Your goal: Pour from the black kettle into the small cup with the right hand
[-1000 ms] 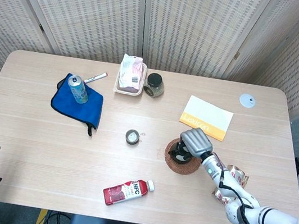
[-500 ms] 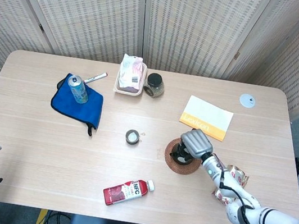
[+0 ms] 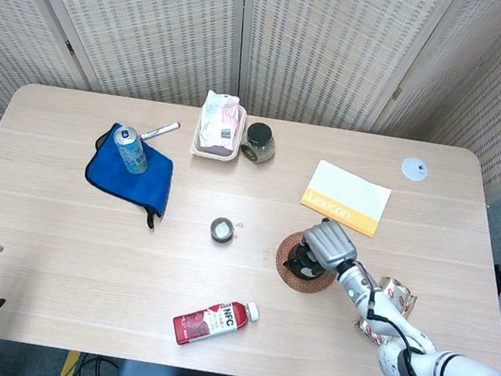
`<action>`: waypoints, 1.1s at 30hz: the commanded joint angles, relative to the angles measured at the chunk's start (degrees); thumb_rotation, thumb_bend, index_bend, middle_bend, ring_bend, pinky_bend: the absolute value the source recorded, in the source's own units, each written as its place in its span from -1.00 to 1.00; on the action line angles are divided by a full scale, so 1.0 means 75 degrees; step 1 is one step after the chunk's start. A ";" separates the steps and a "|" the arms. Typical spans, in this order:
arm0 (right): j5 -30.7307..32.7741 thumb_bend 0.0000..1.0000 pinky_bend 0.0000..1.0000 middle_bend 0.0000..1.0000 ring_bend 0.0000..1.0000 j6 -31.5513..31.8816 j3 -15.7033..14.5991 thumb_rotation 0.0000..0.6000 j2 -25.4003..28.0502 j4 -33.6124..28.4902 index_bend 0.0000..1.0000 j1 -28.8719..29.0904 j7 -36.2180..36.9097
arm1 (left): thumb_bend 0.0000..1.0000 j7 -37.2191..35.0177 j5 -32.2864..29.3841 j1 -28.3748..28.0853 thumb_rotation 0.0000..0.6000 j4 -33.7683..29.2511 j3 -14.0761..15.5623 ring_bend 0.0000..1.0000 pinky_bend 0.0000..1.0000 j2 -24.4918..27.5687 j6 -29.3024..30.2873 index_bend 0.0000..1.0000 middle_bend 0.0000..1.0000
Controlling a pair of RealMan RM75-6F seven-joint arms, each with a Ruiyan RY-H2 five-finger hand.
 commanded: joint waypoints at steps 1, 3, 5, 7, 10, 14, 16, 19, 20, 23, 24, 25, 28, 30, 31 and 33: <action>0.0109 -1.00 -0.35 0.45 0.33 -0.0037 -0.0011 0.65 0.0015 -0.0057 0.41 -0.0011 -0.0152 | -0.73 -0.0004 0.0003 0.0001 1.00 0.0005 0.0004 -0.74 -0.99 -0.0001 0.0003 -0.54 -0.79; 0.0179 -1.00 -0.37 0.34 0.19 -0.0038 -0.0011 0.65 0.0025 -0.0099 0.33 -0.0019 -0.0259 | -0.73 -0.0009 0.0001 0.0005 1.00 0.0010 0.0004 -0.74 -0.99 0.0000 0.0015 -0.54 -0.79; 0.0231 -1.00 -0.38 0.23 0.05 -0.0015 0.0003 0.65 0.0041 -0.0153 0.25 -0.0034 -0.0326 | -0.73 -0.0015 -0.0002 0.0011 1.00 0.0006 0.0003 -0.74 -0.99 0.0007 0.0029 -0.54 -0.79; 0.0245 -1.00 -0.40 0.11 -0.09 0.0027 0.0020 0.65 0.0066 -0.0222 0.14 -0.0052 -0.0370 | -0.73 -0.0021 0.0000 0.0019 1.00 0.0003 0.0007 -0.74 -0.99 0.0017 0.0042 -0.54 -0.79; 0.0212 -1.00 -0.44 -0.07 -0.28 0.0116 0.0041 0.65 0.0114 -0.0345 -0.05 -0.0085 -0.0401 | -0.73 -0.0032 0.0001 0.0029 1.00 0.0003 0.0010 -0.74 -0.99 0.0022 0.0061 -0.54 -0.79; 0.0113 -1.00 -0.64 -0.30 -0.51 0.0286 0.0069 0.66 0.0202 -0.0560 -0.30 -0.0165 -0.0381 | -0.73 -0.0051 0.0004 0.0041 1.00 0.0018 0.0018 -0.74 -0.99 0.0017 0.0077 -0.54 -0.79; 0.0056 -1.00 -0.73 -0.42 -0.61 0.0383 0.0078 0.65 0.0241 -0.0638 -0.44 -0.0209 -0.0377 | -0.73 -0.0063 0.0005 0.0045 1.00 0.0026 0.0020 -0.74 -0.99 0.0019 0.0084 -0.54 -0.79; -0.0055 -1.00 -0.80 -0.55 -0.71 0.0648 0.0101 0.65 0.0311 -0.0763 -0.59 -0.0320 -0.0404 | -0.73 -0.0074 0.0009 0.0044 1.00 0.0031 0.0014 -0.74 -0.99 0.0031 0.0095 -0.54 -0.79; -0.0109 -1.00 -0.81 -0.58 -0.74 0.0794 0.0111 0.65 0.0335 -0.0805 -0.61 -0.0380 -0.0423 | -0.73 -0.0079 0.0012 0.0041 1.00 0.0032 0.0011 -0.74 -0.99 0.0039 0.0095 -0.54 -0.79; -0.0224 -1.00 -0.84 -0.67 -0.80 0.1204 0.0127 0.65 0.0419 -0.0925 -0.69 -0.0563 -0.0526 | -0.73 -0.0098 0.0015 0.0022 1.00 0.0031 -0.0003 -0.74 -0.99 0.0057 0.0087 -0.54 -0.79; -0.0272 -1.00 -0.84 -0.68 -0.81 0.1377 0.0132 0.65 0.0439 -0.0952 -0.70 -0.0636 -0.0583 | -0.73 -0.0100 0.0023 0.0012 1.00 0.0033 -0.0008 -0.74 -0.99 0.0062 0.0083 -0.54 -0.79; -0.0303 -1.00 -0.84 -0.68 -0.81 0.1558 0.0133 0.66 0.0458 -0.0975 -0.70 -0.0717 -0.0658 | -0.73 -0.0098 0.0029 0.0000 1.00 0.0031 -0.0012 -0.74 -0.99 0.0067 0.0073 -0.53 -0.79; -0.0343 -1.00 -0.84 -0.69 -0.82 0.2120 0.0129 0.65 0.0565 -0.1157 -0.70 -0.1028 -0.0840 | -0.73 -0.0101 0.0037 -0.0046 1.00 0.0025 -0.0032 -0.74 -0.99 0.0076 0.0031 -0.54 -0.79; -0.0419 -1.00 -0.84 -0.69 -0.82 0.2540 0.0085 0.66 0.0683 -0.1302 -0.70 -0.1279 -0.0981 | -0.73 -0.0111 0.0046 -0.0081 1.00 0.0029 -0.0046 -0.74 -0.99 0.0073 0.0002 -0.54 -0.79; -0.0464 -1.00 -0.84 -0.69 -0.82 0.2738 0.0062 0.66 0.0732 -0.1356 -0.70 -0.1398 -0.1042 | -0.73 -0.0115 0.0050 -0.0098 1.00 0.0031 -0.0053 -0.74 -0.99 0.0070 -0.0012 -0.54 -0.79; -0.0536 -1.00 -0.84 -0.69 -0.82 0.3222 -0.0001 0.66 0.0861 -0.1509 -0.70 -0.1714 -0.1173 | -0.73 -0.0125 0.0057 -0.0136 1.00 0.0036 -0.0068 -0.74 -0.99 0.0066 -0.0046 -0.54 -0.79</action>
